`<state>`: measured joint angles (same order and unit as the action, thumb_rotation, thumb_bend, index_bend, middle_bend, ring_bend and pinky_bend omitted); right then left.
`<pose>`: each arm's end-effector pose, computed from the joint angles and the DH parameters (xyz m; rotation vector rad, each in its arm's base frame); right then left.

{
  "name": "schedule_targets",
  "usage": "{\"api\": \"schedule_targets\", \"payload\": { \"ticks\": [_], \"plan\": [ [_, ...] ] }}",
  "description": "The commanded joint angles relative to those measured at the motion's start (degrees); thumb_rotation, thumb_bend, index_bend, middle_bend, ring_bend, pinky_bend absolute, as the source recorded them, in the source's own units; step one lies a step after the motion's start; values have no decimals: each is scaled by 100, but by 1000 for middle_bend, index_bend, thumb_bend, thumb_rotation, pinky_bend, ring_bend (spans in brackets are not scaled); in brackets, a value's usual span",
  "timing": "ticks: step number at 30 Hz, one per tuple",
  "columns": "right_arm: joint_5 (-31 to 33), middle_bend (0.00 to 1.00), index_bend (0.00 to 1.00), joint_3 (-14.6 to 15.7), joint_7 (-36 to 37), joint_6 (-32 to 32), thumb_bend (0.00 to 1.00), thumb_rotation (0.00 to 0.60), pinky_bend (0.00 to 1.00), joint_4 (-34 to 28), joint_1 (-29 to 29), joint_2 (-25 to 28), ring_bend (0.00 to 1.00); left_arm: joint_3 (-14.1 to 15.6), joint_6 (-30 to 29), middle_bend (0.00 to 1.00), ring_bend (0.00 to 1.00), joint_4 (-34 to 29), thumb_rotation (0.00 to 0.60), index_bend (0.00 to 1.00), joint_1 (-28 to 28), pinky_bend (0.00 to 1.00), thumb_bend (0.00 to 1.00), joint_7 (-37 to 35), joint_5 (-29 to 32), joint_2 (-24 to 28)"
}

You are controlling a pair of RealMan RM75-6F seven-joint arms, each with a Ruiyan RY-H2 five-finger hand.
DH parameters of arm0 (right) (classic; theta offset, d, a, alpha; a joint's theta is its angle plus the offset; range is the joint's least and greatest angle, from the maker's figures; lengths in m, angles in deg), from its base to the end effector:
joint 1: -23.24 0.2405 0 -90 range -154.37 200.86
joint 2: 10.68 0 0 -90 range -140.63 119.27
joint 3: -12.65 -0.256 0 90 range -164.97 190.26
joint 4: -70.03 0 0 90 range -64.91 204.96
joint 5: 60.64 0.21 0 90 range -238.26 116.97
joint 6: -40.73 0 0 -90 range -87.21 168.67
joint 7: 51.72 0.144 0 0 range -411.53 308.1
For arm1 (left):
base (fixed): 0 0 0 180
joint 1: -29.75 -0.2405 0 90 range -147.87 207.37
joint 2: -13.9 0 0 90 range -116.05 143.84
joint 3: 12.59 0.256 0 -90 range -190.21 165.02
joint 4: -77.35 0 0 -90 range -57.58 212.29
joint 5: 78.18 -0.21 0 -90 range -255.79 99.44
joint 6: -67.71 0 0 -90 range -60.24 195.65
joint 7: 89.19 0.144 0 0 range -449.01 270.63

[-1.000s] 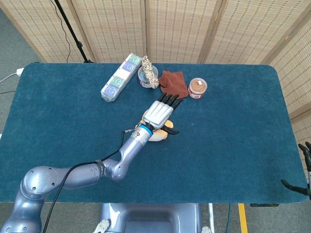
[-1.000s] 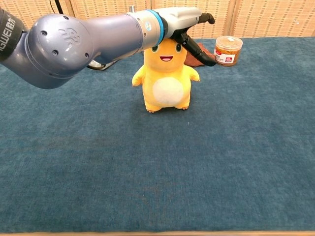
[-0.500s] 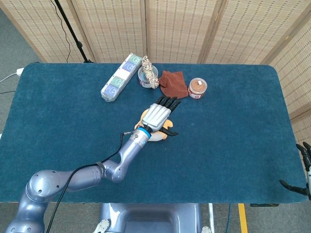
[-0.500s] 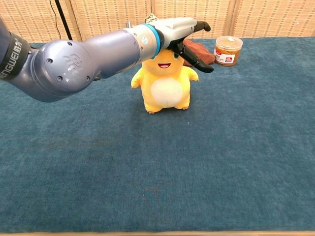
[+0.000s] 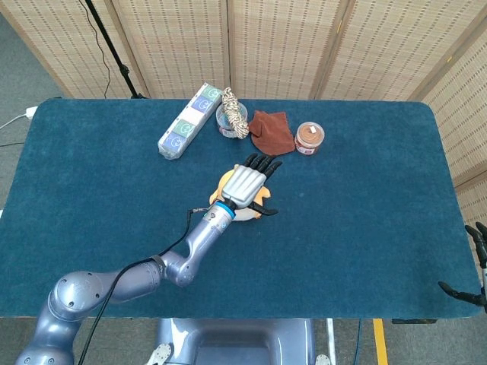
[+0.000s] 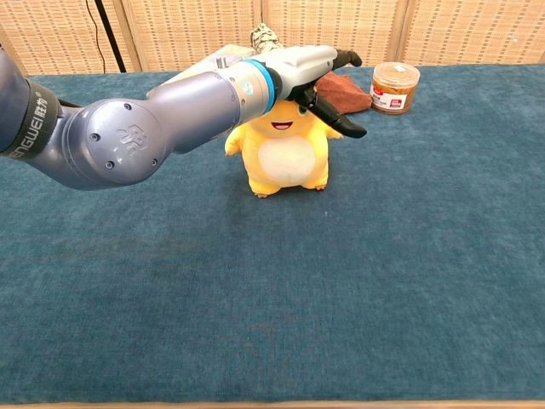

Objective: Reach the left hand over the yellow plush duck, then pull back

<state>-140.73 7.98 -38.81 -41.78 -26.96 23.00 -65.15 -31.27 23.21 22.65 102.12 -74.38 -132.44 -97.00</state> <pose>-0.3328 -0.1575 0.2100 1.1844 -1.0913 0.9028 0.0241 0.4143 -0.1037 -1.9932 -0.8746 -1.1089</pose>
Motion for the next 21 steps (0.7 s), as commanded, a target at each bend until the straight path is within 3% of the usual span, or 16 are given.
{"api": "schedule_targets", "payload": {
  "ticks": [1, 11, 21],
  "plan": [
    [-9, 0, 0, 4, -1, -6, 0, 600, 0, -4, -2, -1, 0, -63, -98, 0, 0, -127, 290, 0, -2, 0, 0, 20, -87, 82],
    [-65, 0, 0, 21, 13, -63, 0, 600, 0, -35, -23, 15, 0, -281, -618, 0, 0, -1284, 286, 0, -214, 0, 0, 264, -249, 765],
    [-166, 0, 0, 59, -82, -107, 0, 600, 0, -94, -24, 7, 0, -410, -1379, 0, 0, -3579, 285, 0, -930, 0, 0, 653, -438, 2414]
  ]
}}
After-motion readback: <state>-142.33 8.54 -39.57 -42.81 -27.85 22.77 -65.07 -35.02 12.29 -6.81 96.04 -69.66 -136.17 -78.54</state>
